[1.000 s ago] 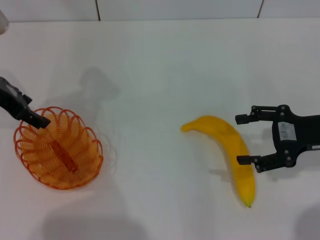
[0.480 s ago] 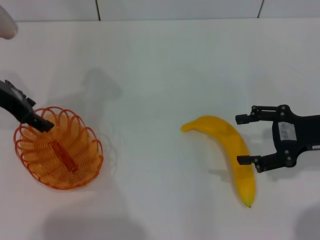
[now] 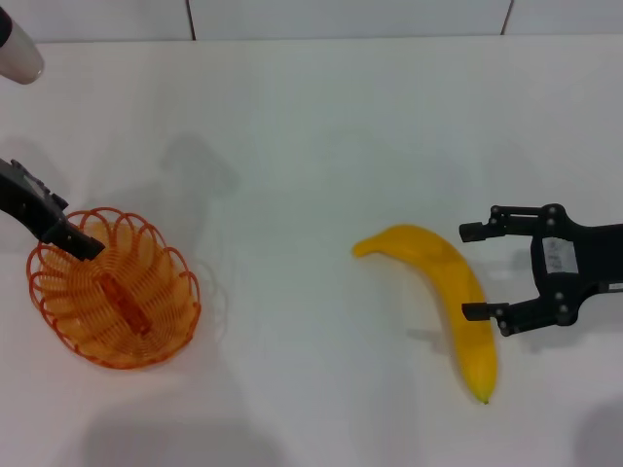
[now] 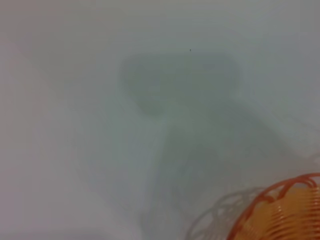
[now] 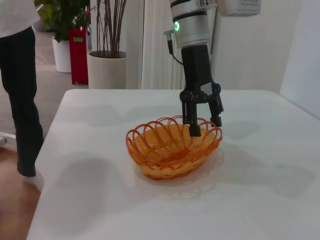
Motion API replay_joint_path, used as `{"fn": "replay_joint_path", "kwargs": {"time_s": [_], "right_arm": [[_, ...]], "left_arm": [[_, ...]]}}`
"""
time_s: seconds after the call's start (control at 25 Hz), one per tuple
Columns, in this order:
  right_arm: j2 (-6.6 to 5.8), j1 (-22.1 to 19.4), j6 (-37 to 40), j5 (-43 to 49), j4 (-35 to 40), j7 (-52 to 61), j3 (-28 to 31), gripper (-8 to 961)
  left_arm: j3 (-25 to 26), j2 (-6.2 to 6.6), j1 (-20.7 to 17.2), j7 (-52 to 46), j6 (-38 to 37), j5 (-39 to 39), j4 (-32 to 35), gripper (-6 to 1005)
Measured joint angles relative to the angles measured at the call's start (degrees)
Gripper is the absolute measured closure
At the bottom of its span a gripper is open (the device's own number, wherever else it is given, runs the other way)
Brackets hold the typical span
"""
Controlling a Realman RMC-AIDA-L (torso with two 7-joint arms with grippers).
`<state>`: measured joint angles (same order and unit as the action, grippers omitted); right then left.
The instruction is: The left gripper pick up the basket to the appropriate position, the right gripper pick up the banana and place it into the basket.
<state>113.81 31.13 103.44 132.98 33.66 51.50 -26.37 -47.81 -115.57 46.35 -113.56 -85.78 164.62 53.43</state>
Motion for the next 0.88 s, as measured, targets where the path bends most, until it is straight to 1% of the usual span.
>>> {"fn": "replay_joint_path", "kwargs": {"time_s": [0.24, 0.48, 0.68, 0.88], "right_arm": [[0.00, 0.01, 0.00, 0.00, 0.00, 0.00, 0.00, 68], [0.00, -0.02, 0.00, 0.00, 0.00, 0.00, 0.00, 68], [0.00, -0.02, 0.00, 0.00, 0.00, 0.02, 0.00, 69], [0.00, -0.02, 0.00, 0.00, 0.00, 0.04, 0.00, 69]], "left_arm": [[0.00, 0.00, 0.00, -0.34, 0.01, 0.00, 0.00, 123], [0.00, 0.00, 0.01, -0.88, 0.01, 0.00, 0.00, 299], [0.00, -0.01, 0.04, -1.27, -0.02, 0.00, 0.01, 537], [-0.01, -0.05, 0.08, -1.91, -0.07, 0.00, 0.01, 745]]}}
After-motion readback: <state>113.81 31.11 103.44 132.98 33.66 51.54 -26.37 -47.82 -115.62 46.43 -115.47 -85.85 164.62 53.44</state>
